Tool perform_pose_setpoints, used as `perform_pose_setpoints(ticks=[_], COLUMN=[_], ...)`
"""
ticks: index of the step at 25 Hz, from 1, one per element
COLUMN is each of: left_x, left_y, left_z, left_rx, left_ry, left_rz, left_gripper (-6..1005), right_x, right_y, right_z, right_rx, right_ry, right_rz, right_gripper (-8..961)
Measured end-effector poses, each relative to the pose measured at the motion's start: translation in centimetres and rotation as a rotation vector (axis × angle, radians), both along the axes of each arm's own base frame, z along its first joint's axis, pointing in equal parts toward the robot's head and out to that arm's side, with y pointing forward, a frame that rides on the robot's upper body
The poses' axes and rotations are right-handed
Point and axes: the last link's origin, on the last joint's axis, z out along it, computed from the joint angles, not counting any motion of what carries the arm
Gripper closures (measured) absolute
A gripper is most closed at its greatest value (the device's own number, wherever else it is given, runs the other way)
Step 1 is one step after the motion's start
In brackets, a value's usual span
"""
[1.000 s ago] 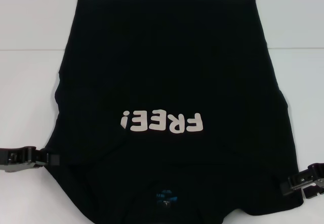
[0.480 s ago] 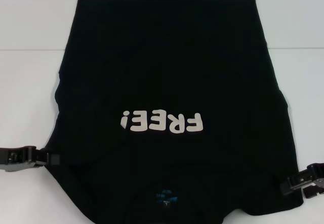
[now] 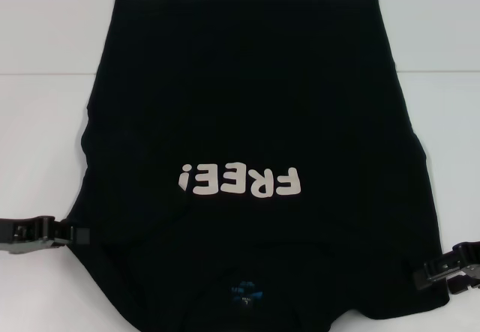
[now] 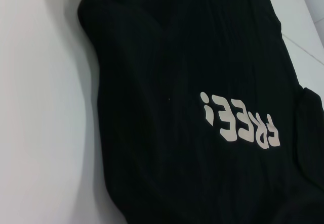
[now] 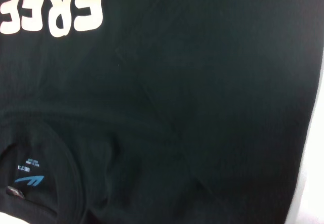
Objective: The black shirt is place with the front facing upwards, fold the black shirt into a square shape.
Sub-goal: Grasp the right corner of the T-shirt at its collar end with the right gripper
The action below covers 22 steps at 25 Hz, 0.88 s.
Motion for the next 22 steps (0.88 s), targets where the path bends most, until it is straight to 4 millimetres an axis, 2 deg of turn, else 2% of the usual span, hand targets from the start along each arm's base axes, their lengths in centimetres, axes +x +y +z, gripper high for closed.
perform_pose_setpoints(ticks=[22], left_x=[0.1], left_y=[0.0], left_z=[-0.1], left_rx=[0.0], left_ry=[0.001], left_rz=[-0.01], left_gripper=[966], right_x=[-0.9], right_y=[0.2], right_z=[-1.1], right_rx=[-0.025], right_ry=[0.025], right_rz=[0.011], right_gripper=[96])
